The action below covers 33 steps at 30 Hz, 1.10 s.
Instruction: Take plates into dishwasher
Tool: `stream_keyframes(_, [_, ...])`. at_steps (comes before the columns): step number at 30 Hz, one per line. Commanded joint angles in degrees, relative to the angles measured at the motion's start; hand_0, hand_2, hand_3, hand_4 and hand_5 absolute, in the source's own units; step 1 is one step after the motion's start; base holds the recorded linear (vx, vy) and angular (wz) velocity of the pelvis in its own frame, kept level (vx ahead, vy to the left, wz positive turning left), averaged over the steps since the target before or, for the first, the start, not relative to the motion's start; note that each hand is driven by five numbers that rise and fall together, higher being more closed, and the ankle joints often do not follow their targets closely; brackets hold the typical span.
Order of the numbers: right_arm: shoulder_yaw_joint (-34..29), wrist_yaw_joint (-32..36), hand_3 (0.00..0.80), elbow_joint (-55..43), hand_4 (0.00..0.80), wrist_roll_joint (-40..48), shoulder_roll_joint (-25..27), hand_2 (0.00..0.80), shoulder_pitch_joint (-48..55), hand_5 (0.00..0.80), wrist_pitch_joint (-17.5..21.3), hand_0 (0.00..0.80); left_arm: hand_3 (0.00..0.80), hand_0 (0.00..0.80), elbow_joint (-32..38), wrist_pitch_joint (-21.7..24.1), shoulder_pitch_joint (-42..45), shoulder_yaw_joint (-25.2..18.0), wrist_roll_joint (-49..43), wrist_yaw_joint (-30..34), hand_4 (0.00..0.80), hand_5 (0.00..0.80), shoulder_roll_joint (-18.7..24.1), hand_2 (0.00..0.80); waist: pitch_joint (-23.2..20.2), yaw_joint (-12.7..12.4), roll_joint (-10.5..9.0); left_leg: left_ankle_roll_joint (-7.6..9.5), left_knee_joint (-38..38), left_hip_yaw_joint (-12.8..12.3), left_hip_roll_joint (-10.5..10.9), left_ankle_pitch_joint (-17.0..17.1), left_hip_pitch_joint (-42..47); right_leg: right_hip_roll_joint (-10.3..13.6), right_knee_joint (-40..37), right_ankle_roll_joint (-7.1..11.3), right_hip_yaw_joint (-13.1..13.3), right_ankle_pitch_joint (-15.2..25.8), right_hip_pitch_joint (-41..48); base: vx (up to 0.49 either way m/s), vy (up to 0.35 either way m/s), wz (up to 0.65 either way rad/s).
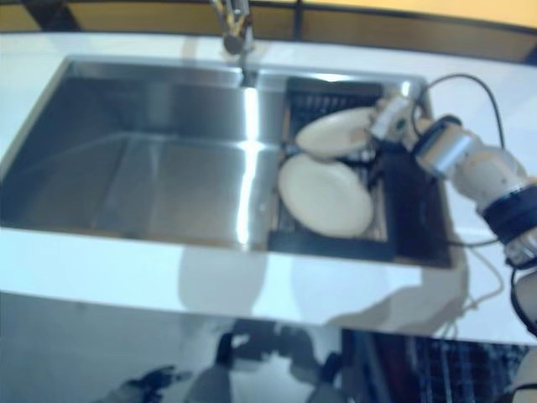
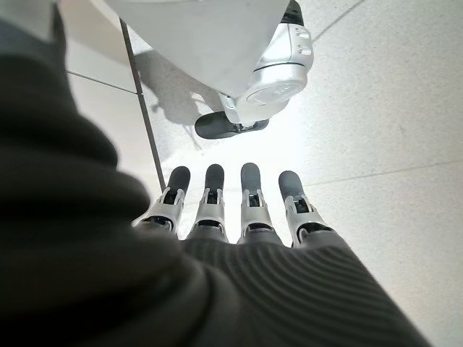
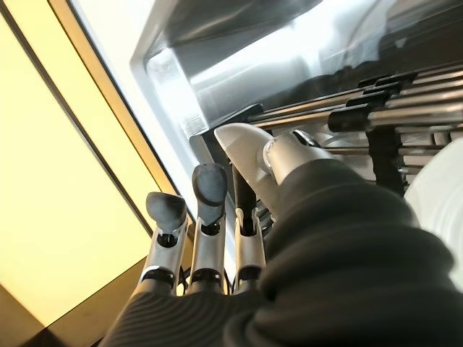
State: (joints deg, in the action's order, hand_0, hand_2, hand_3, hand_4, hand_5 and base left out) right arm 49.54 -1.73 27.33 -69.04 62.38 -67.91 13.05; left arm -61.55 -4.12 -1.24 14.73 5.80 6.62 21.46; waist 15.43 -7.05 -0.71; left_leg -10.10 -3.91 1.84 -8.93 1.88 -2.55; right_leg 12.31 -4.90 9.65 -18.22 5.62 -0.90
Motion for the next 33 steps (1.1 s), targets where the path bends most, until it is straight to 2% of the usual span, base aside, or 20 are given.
stream_keyframes(1, [2.70,-0.56,0.800,2.93,0.800,2.14,2.37,0.800,-6.85,0.800,-4.68,0.800,0.000,0.000,-2.21,0.55,-0.88,3.90,0.21,-0.53,0.000,0.000,1.49,0.000,-3.07,-0.51,-1.97,3.55,-1.09,-0.71,1.61,1.98,-1.29,2.29,0.16,1.40,2.67,-0.49,1.67,0.000,0.000,0.00])
stream_keyframes(12, [1.39,-5.30,0.800,4.09,0.800,1.32,4.79,0.800,-8.05,0.800,-5.37,0.800,0.000,0.000,-3.31,0.17,0.05,3.58,-1.25,-0.39,0.000,0.000,1.29,0.000,-7.05,0.09,-3.43,3.06,-1.09,-2.20,0.76,0.95,1.43,1.85,-0.10,1.64,2.74,-1.44,4.15,0.016,0.000,-0.01])
stream_keyframes(17, [0.91,-5.56,0.800,3.82,0.800,7.12,6.10,0.800,-8.33,0.800,-5.86,0.800,0.000,0.000,-3.68,-0.21,0.57,3.27,-1.82,-0.41,0.000,0.000,1.04,0.000,-8.92,0.56,-4.08,3.02,-1.09,-2.93,0.52,0.37,2.76,1.58,-0.10,1.68,3.13,-1.89,5.05,0.025,0.002,-0.03])
stream_keyframes(19, [0.76,-5.06,0.800,4.55,0.800,18.24,6.79,0.800,-9.29,0.800,-7.21,0.800,0.000,0.000,-4.16,-0.42,0.97,2.96,-2.38,-0.19,0.000,0.000,0.87,0.000,-10.21,0.92,-4.56,2.95,-1.09,-3.53,0.24,-0.04,3.89,1.47,-0.10,1.71,3.44,-2.14,5.79,0.041,0.008,-0.09])
stream_keyframes(21, [0.49,-4.62,0.800,5.31,0.800,22.47,6.96,0.800,-9.82,0.800,-7.32,0.800,0.000,0.000,-4.47,-0.72,0.86,2.69,-2.73,0.08,0.000,0.000,0.80,0.000,-10.76,1.13,-4.71,2.91,-1.09,-3.80,0.17,-0.26,4.48,1.37,-0.10,1.71,3.62,-2.21,6.15,0.031,0.008,-0.13])
stream_keyframes(22, [0.04,-3.81,0.800,5.82,0.800,28.30,7.32,0.800,-10.24,0.800,-7.82,0.800,0.000,0.000,-4.73,-0.93,0.88,2.41,-3.16,0.41,0.000,0.000,0.83,0.000,-11.35,1.42,-4.89,2.93,-1.09,-4.08,0.12,-0.51,5.12,1.28,-0.10,1.69,3.93,-2.31,6.54,0.026,0.011,-0.09])
stream_keyframes(28, [-2.47,-0.39,0.800,7.10,0.800,45.73,7.87,0.800,-10.39,0.800,-9.87,0.800,0.000,0.000,-5.89,-0.69,1.20,1.64,-4.81,1.18,0.000,0.000,0.85,0.000,-12.31,2.48,-5.49,2.93,-1.09,-5.49,-0.31,-1.39,7.45,0.89,-0.10,1.59,5.32,-2.62,7.74,0.015,0.002,-0.13])
stream_keyframes(33, [-8.31,5.60,0.800,7.41,0.800,61.94,7.93,0.800,-7.86,0.800,-13.89,0.800,0.000,0.000,-7.04,0.00,1.51,1.69,-5.93,1.73,0.000,0.000,0.59,0.000,-12.93,4.27,-5.78,2.68,-1.09,-7.31,-0.92,-1.77,9.10,0.54,-0.10,1.54,6.88,-2.47,8.00,0.000,-0.011,-0.19])
